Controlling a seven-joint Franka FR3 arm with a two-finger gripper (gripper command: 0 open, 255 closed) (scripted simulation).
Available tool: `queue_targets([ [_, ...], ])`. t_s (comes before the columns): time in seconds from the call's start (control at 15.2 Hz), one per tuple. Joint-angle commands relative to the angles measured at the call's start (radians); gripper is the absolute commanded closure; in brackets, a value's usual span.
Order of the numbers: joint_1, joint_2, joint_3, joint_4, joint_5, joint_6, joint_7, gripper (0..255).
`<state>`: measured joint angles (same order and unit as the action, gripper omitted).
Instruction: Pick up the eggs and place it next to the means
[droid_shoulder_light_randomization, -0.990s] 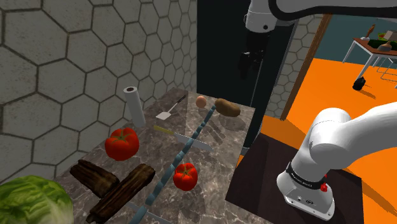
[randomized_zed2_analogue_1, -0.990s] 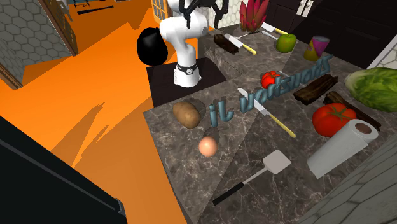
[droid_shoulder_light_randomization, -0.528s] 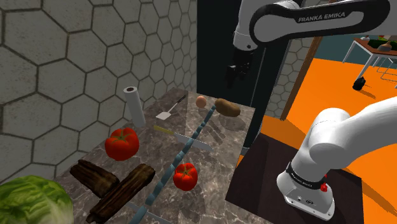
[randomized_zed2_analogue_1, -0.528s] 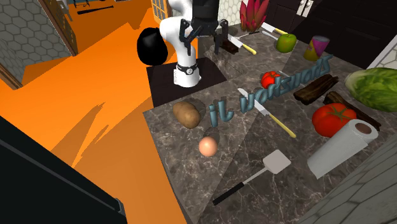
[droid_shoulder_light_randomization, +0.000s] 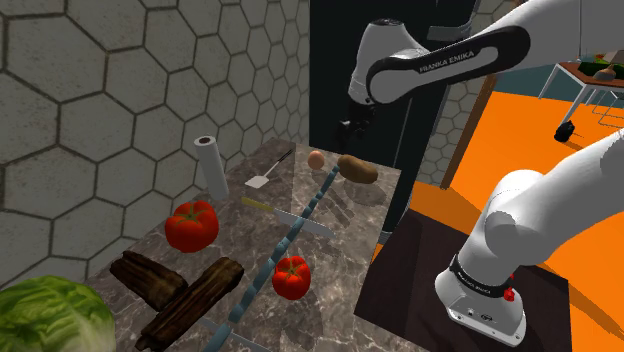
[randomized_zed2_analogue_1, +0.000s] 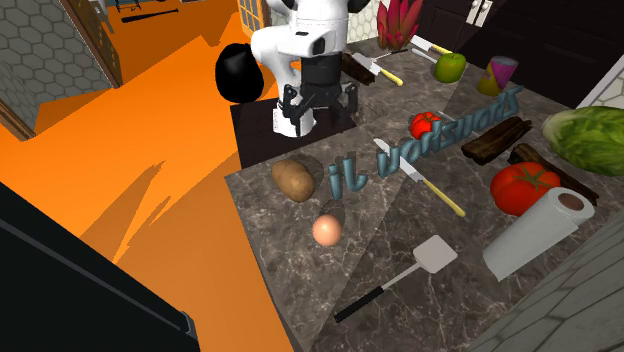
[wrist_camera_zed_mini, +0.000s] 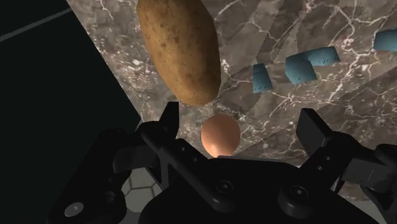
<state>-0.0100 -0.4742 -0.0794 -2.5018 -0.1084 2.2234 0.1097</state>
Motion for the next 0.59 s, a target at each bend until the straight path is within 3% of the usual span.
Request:
queue_targets([
  [0.0, 0.001, 0.08, -0.007, 0.009, 0.004, 0.097, 0.003, 0],
  [0.53, 0.005, 0.381, -0.047, 0.092, 0.055, 0.404, -0.035, 0],
])
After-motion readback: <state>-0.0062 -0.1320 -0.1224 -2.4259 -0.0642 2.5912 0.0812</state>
